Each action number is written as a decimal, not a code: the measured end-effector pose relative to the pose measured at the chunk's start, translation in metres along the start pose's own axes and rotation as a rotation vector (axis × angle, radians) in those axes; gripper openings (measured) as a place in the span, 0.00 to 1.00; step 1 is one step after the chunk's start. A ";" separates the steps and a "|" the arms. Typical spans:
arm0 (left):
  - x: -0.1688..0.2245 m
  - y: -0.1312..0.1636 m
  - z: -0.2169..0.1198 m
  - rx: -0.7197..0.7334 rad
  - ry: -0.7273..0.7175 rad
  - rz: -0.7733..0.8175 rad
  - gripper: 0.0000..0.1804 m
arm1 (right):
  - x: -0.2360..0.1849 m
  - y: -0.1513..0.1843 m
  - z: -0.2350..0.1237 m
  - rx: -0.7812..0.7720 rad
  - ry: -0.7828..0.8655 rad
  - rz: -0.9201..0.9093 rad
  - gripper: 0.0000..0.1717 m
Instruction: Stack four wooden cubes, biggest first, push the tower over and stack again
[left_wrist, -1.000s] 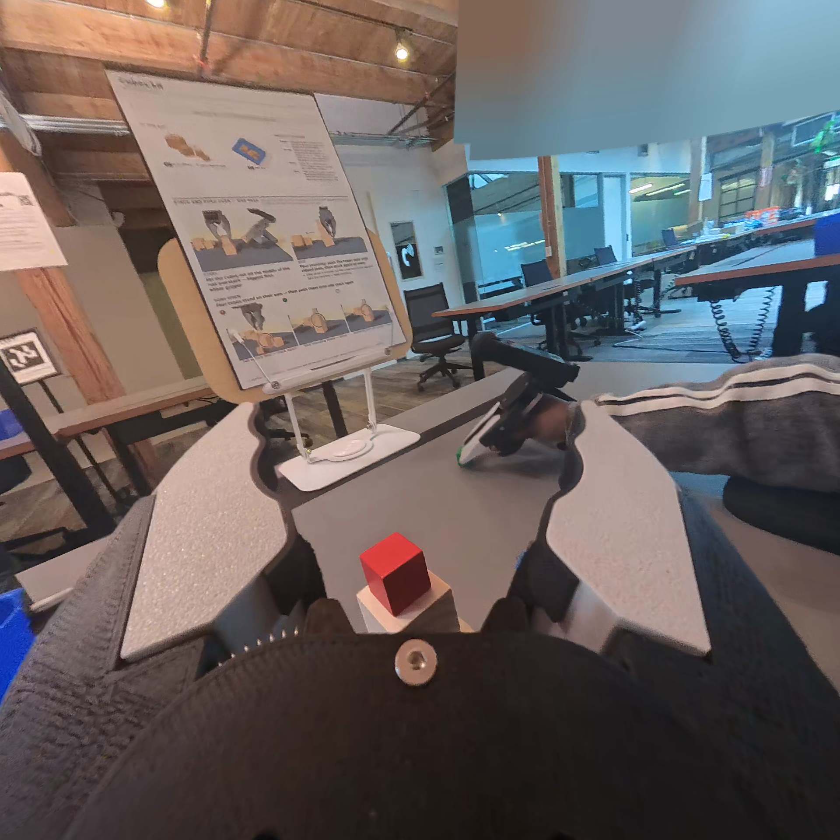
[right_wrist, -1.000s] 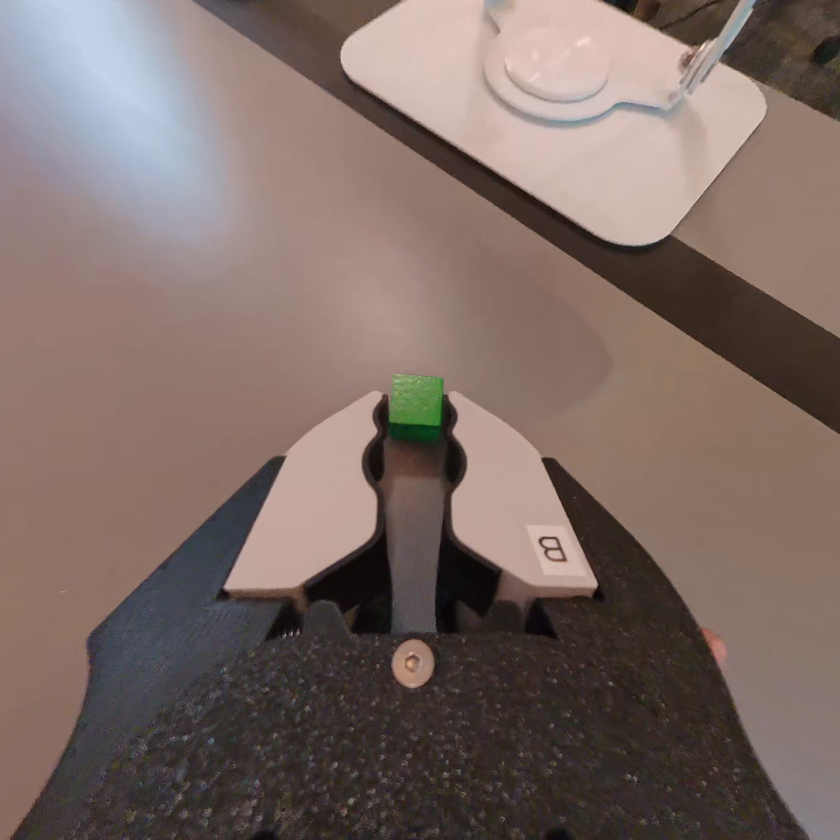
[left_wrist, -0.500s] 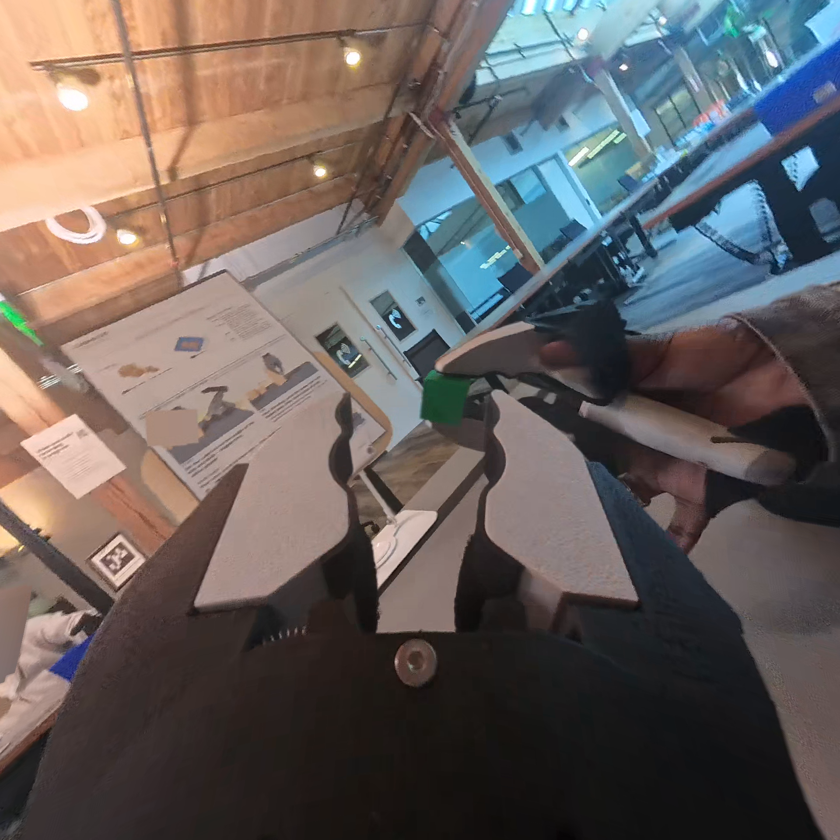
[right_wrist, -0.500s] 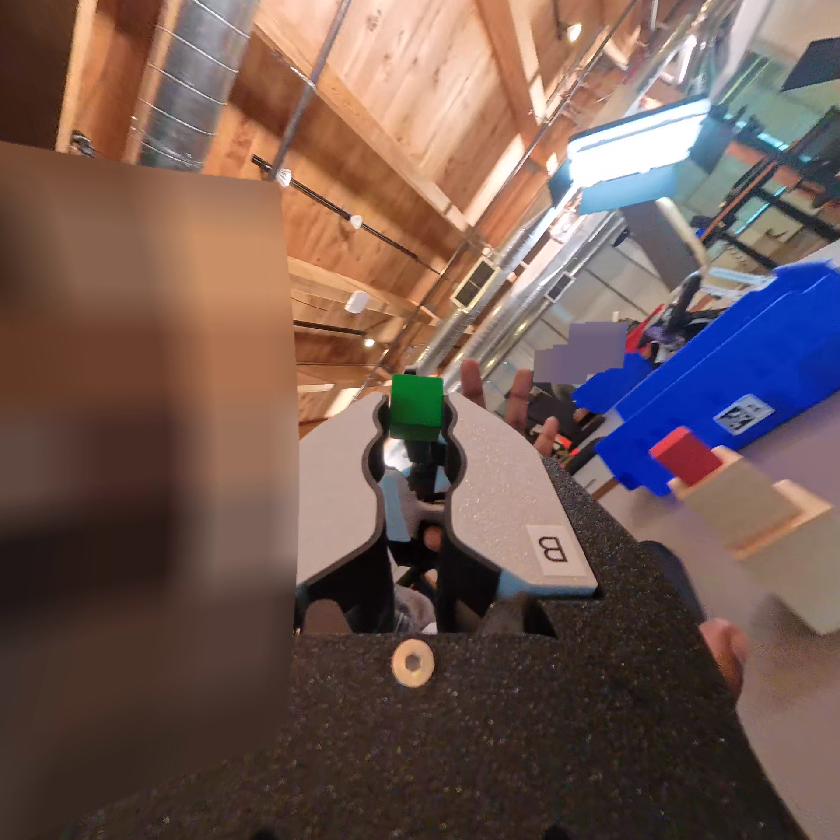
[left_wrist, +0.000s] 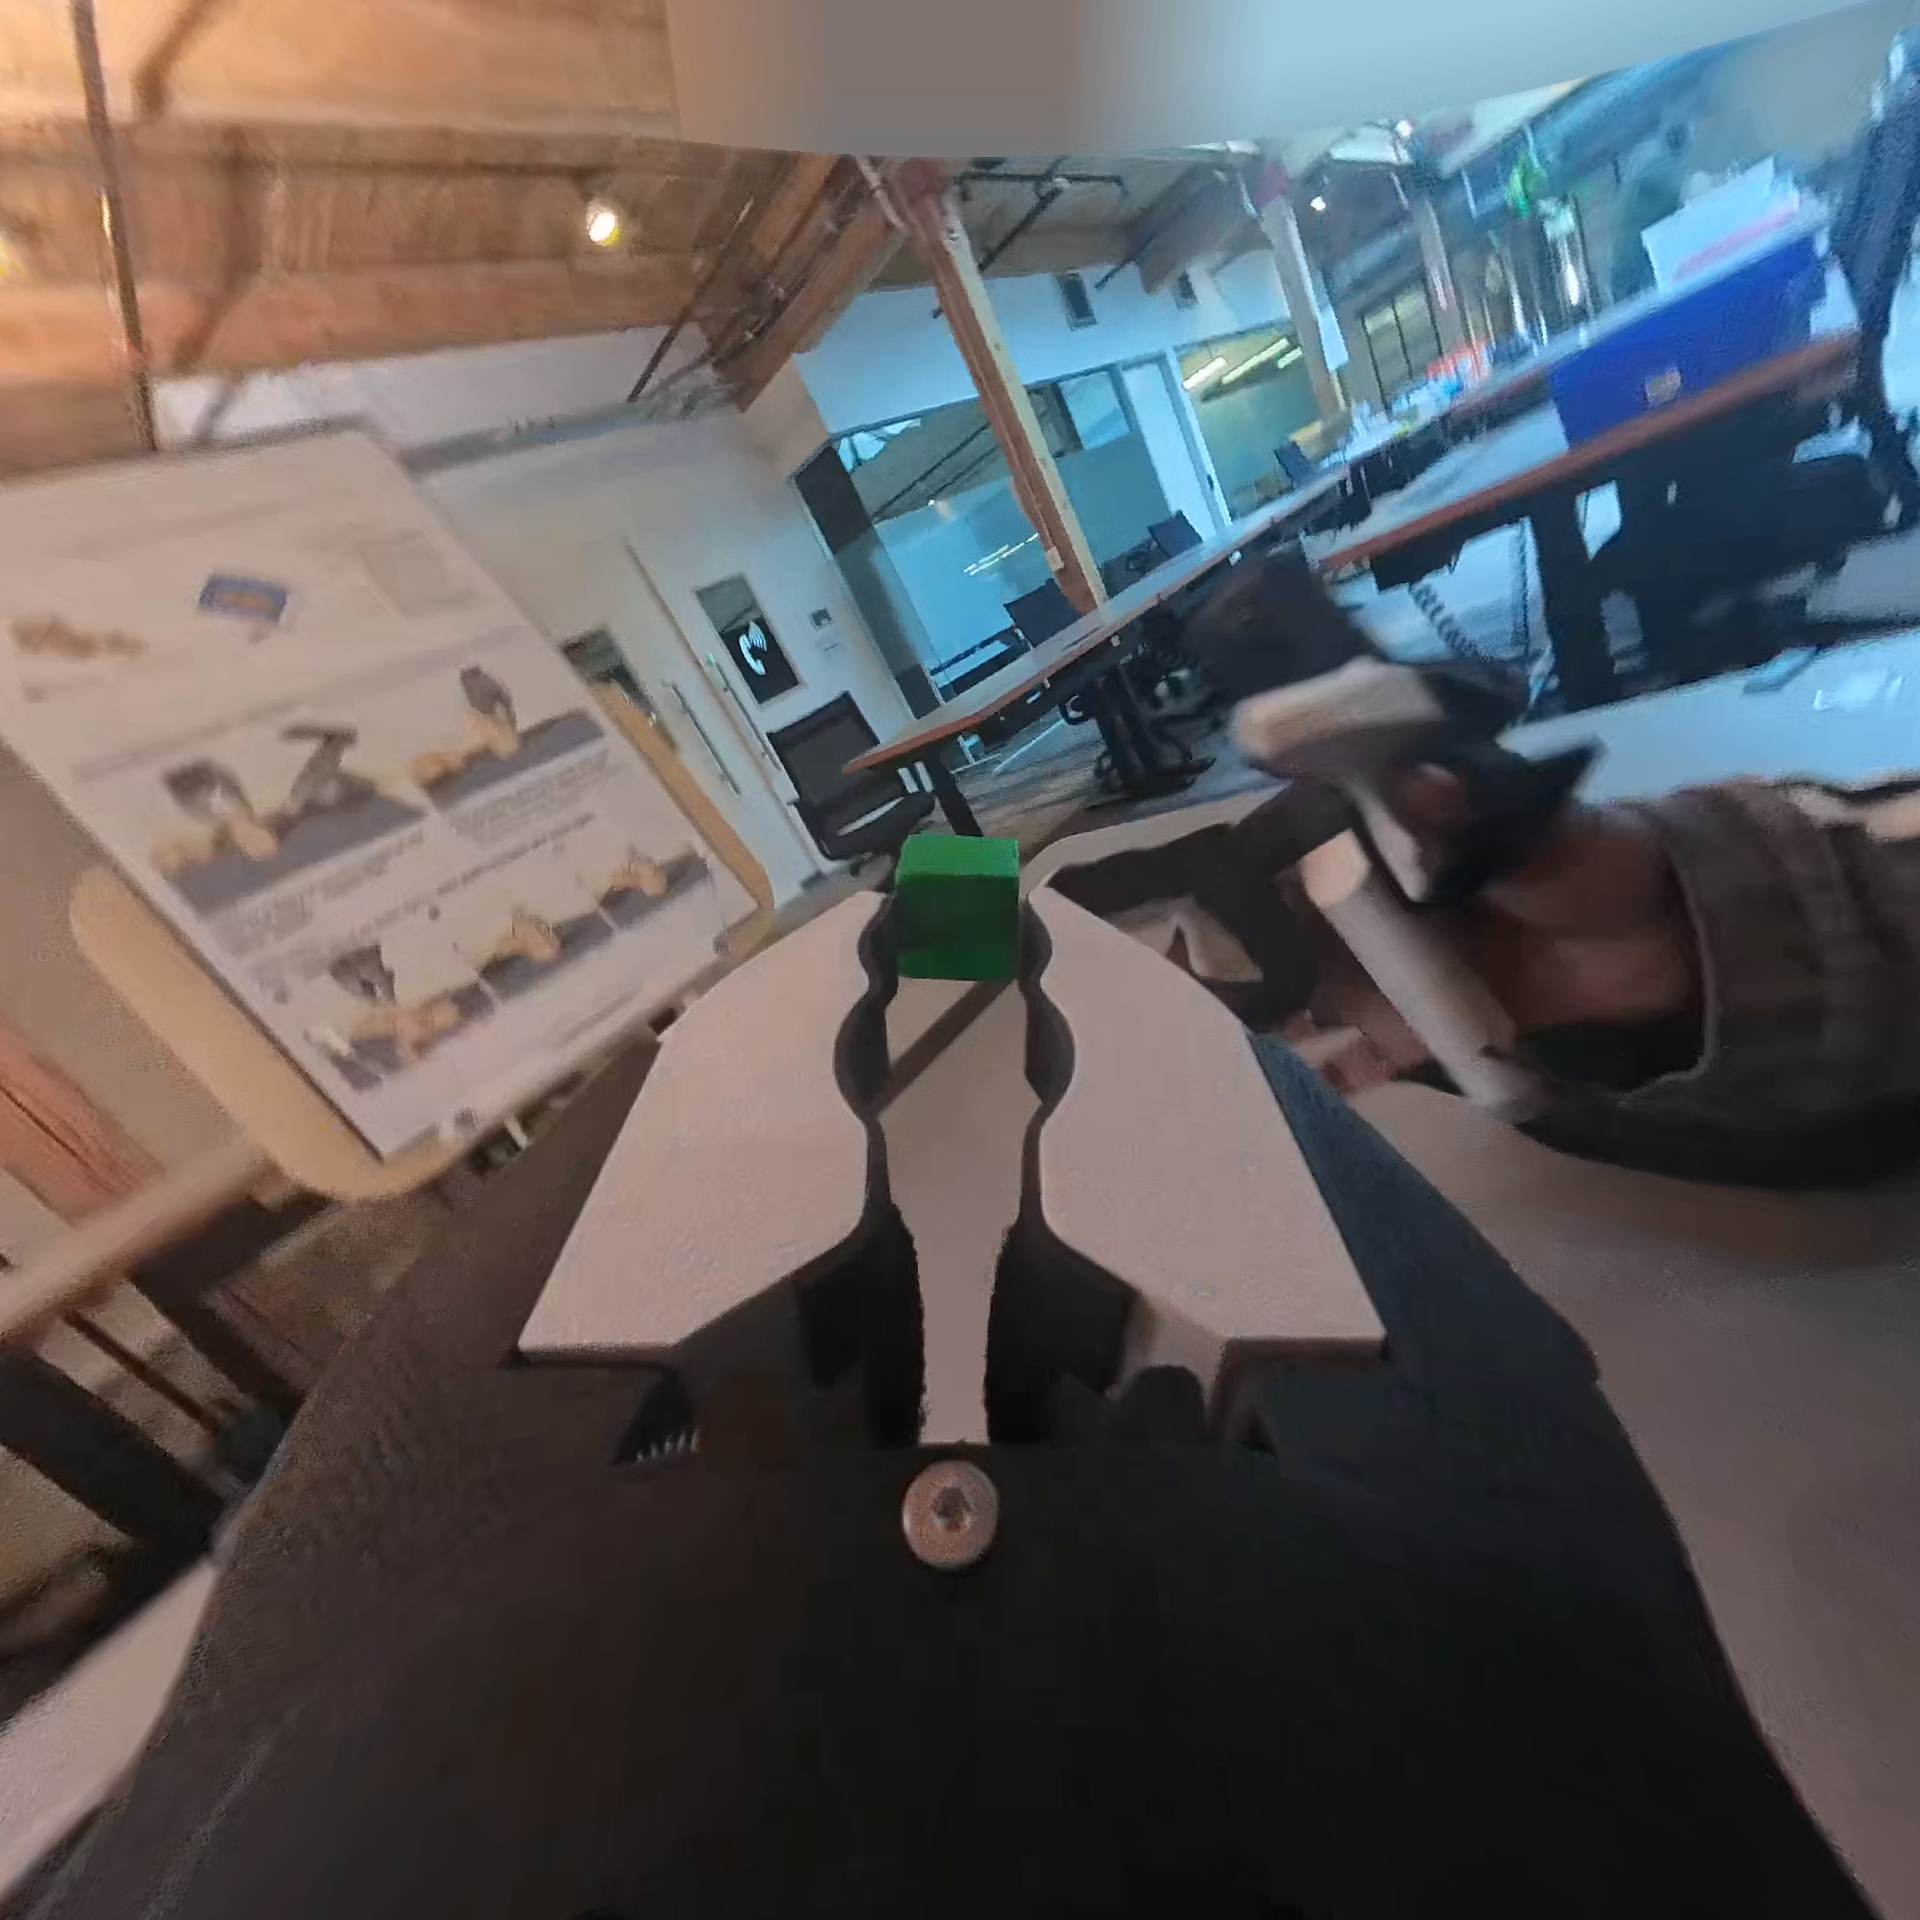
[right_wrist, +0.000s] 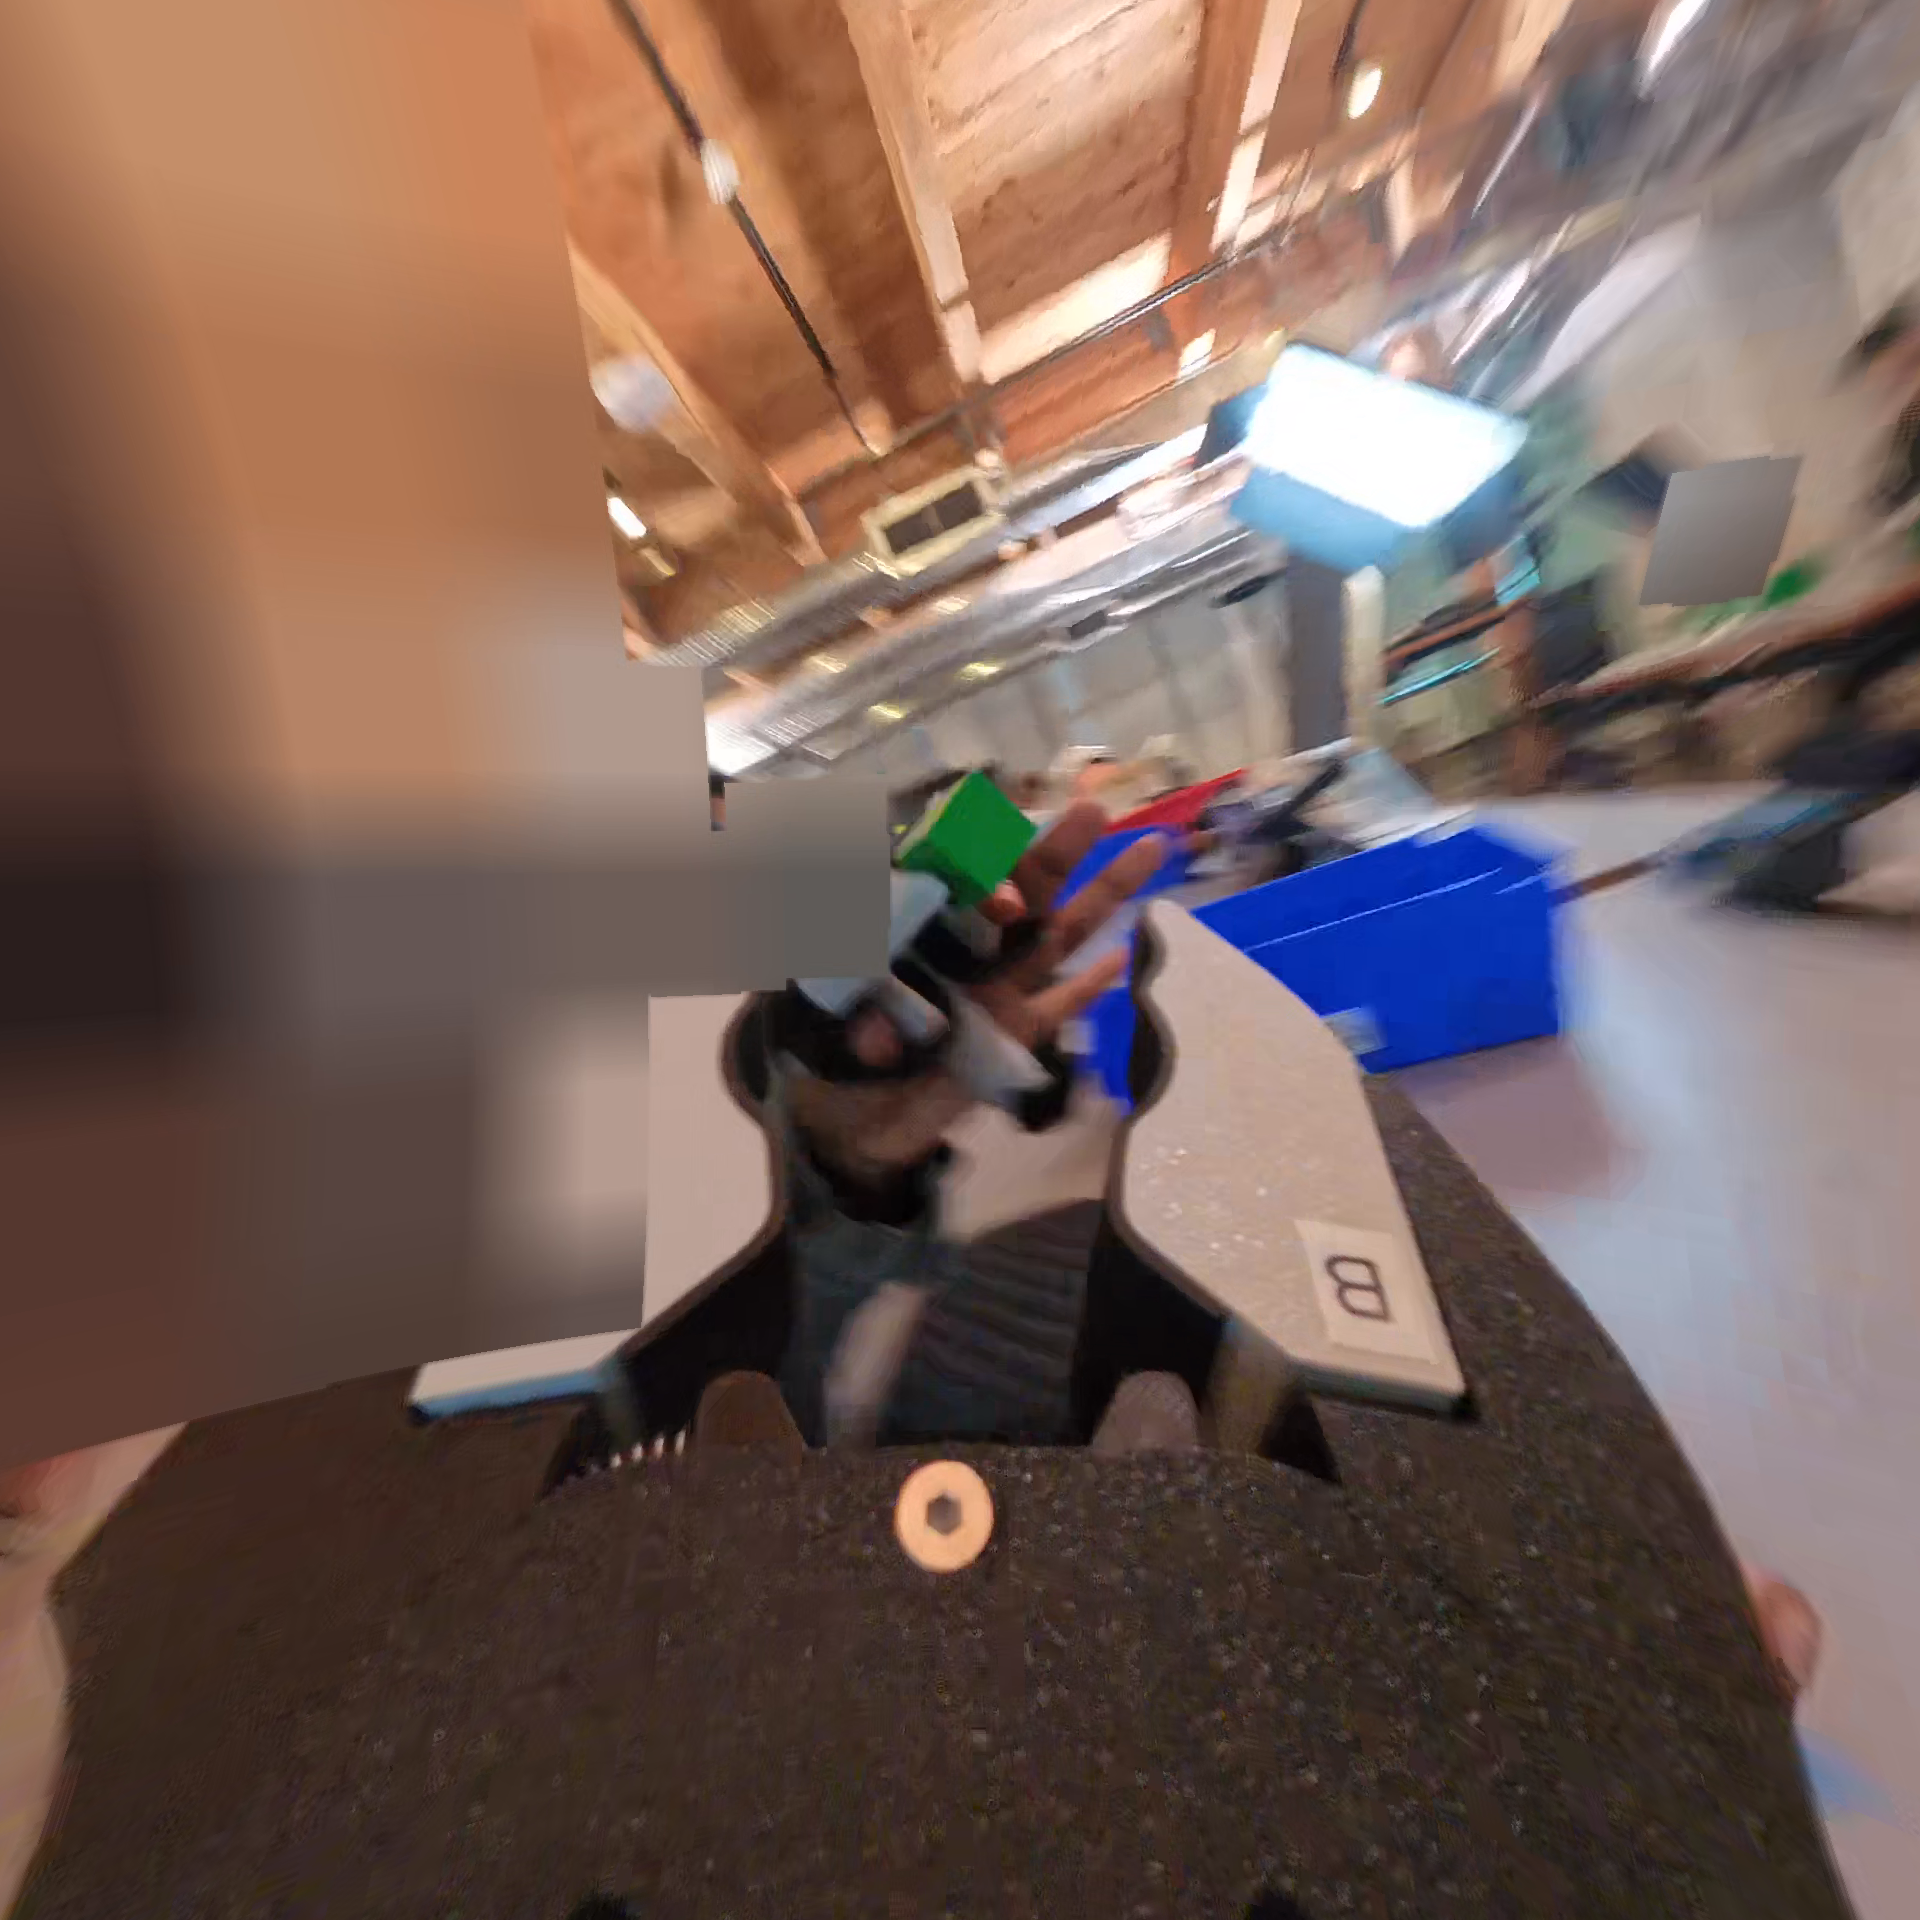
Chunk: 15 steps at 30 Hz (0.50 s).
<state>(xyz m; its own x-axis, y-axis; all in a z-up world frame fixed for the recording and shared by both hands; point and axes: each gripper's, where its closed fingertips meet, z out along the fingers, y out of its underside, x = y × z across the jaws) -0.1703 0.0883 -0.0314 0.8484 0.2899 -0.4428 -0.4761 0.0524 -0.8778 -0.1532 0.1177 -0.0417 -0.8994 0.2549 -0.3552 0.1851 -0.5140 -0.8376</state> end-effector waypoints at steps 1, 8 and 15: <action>-0.011 0.005 -0.008 -0.013 0.008 -0.073 0.12 | 0.006 0.001 -0.004 -0.033 0.065 -0.210 0.46; -0.040 0.062 -0.059 -0.104 0.477 -0.395 0.12 | 0.006 0.043 -0.003 -0.205 0.053 -0.624 0.80; -0.057 0.112 -0.063 -0.138 0.579 -0.474 0.12 | 0.008 0.050 -0.004 -0.210 0.045 -0.590 0.81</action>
<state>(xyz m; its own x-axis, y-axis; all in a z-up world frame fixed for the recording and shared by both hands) -0.2576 0.0174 -0.1164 0.9589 -0.2836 -0.0039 -0.0292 -0.0850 -0.9960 -0.1498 0.0969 -0.0880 -0.8572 0.4831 0.1782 -0.2591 -0.1058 -0.9600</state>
